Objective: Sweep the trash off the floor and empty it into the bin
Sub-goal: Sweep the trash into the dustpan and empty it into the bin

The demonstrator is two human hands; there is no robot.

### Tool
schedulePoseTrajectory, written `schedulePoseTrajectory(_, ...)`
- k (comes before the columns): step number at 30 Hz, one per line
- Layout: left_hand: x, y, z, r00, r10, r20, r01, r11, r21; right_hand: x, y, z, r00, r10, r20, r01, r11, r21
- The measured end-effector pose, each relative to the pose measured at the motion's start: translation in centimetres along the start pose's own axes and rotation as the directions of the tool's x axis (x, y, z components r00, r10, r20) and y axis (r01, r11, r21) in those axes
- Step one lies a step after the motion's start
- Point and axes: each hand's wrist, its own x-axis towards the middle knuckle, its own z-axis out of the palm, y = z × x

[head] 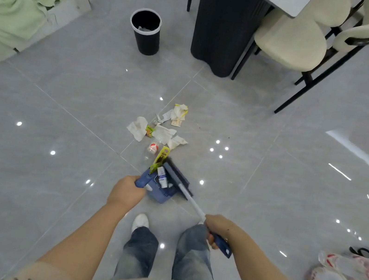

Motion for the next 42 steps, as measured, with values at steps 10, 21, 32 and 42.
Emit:
schedulePoseTrajectory(10, -1.5, -3.1, 0.3, 0.997, -0.035, -0.076, 0.032, 0.999, -0.041, -2.9, -2.0, -6.4, 0.996, -0.027, -0.086, 0.027, 1.000, -0.002)
schedulePoseTrajectory(21, -1.8, -4.6, 1.9, 0.991, -0.094, -0.092, 0.092, 0.995, -0.031, 1.6, -2.0, 1.2, 0.998, -0.055, -0.016, 0.037, 0.832, -0.553)
schedulePoseTrajectory(32, -2.2, -4.6, 0.3, 0.989, -0.096, -0.110, 0.090, 0.994, -0.057, -2.8, -3.1, -4.2, 0.999, 0.037, -0.017, -0.039, 0.996, -0.084)
schedulePoseTrajectory(42, -2.3, -6.5, -1.0, 0.993, -0.096, -0.064, 0.093, 0.995, -0.043, -1.7, -11.5, -0.7, 0.979, -0.203, -0.028, 0.138, 0.754, -0.642)
